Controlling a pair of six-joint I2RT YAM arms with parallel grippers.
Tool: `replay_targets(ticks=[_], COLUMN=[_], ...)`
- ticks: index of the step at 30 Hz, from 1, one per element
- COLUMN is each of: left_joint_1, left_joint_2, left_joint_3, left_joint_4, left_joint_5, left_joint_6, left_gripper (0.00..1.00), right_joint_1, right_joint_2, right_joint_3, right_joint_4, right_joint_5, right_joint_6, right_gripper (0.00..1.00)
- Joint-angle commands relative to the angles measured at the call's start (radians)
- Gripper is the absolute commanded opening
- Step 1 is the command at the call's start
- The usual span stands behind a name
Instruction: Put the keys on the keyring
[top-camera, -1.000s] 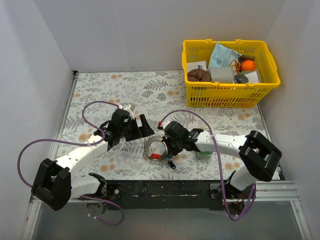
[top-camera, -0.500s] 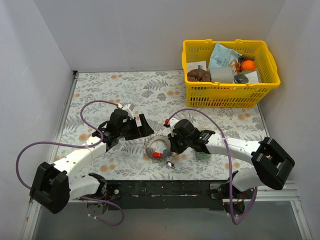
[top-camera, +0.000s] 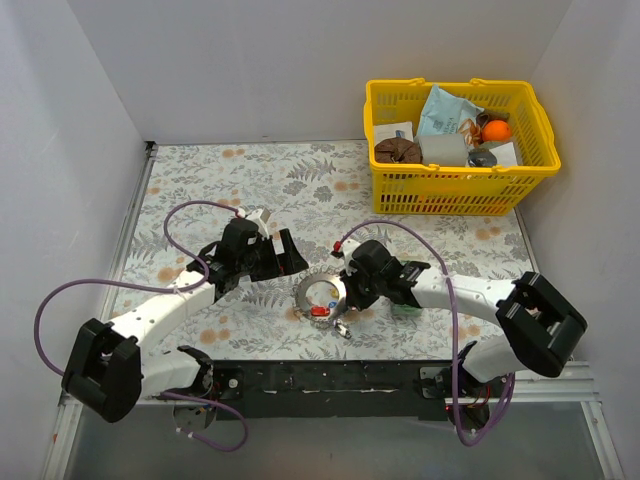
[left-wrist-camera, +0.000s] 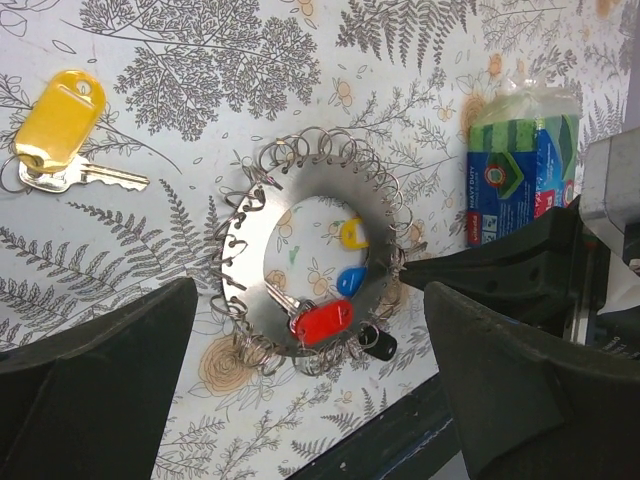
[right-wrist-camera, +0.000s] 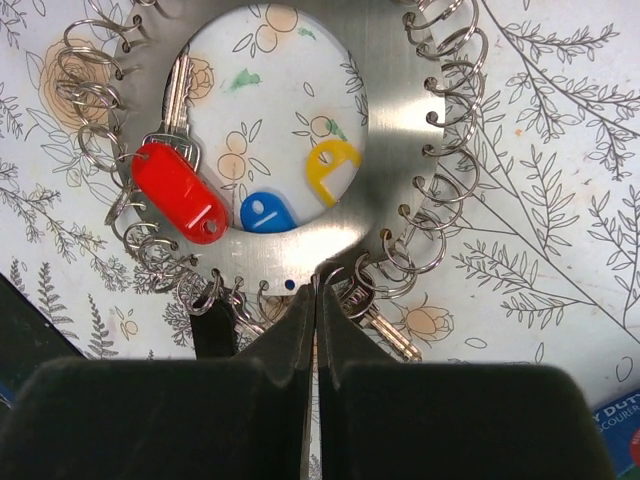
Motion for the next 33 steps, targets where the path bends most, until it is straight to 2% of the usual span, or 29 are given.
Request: replay_targets(ticks=[1,8,13,21,22,24,25,30,33], left_joint_1=[-0.005,-0.005,-0.005,-0.004,-0.005,-0.004,-0.004,-0.005,-0.005], left_joint_2=[0.020,0.034,0.039,0.071,0.079,0.082,0.083,0.080,0.079], left_joint_3=[0.027,0.029,0.027,0.046,0.047,0.044,0.042,0.038,0.036], left_joint_4=[-0.006,0.000,-0.014,-0.026,-0.024,-0.026,-0.026,-0.029,-0.029], left_joint_5=[0.000,-0.006,-0.037,-0.060,-0.058,-0.063,-0.066,-0.074,-0.078], left_joint_6=[0.018,0.005,0.007,0.025,0.025,0.025,0.025,0.027,0.027], left_gripper=[0.98,0.98,0.98,0.98,0.98,0.98,0.98,0.98,0.98], right_joint_1=[-0.017,-0.048,-0.065,-0.079,-0.080,-0.085,-0.086,-0.096,-0.109], right_joint_2=[0.014,0.054,0.063,0.082,0.083,0.077,0.077,0.060,0.040], right_joint_3=[0.036,0.094,0.074,0.067,0.079,0.093,0.099,0.145,0.154], right_joint_4=[0.068,0.067,0.084,0.044,0.024,0.007,-0.006,-0.053,-0.068], right_joint_5=[0.004,-0.020,-0.080,-0.076,-0.077,-0.082,-0.082,-0.090,-0.096], right_joint_6=[-0.045,-0.095,-0.095,-0.098,-0.101,-0.108,-0.108,-0.106,-0.097], right_gripper=[0.01,0.01,0.01,0.03,0.13,0.25,0.36,0.49,0.51])
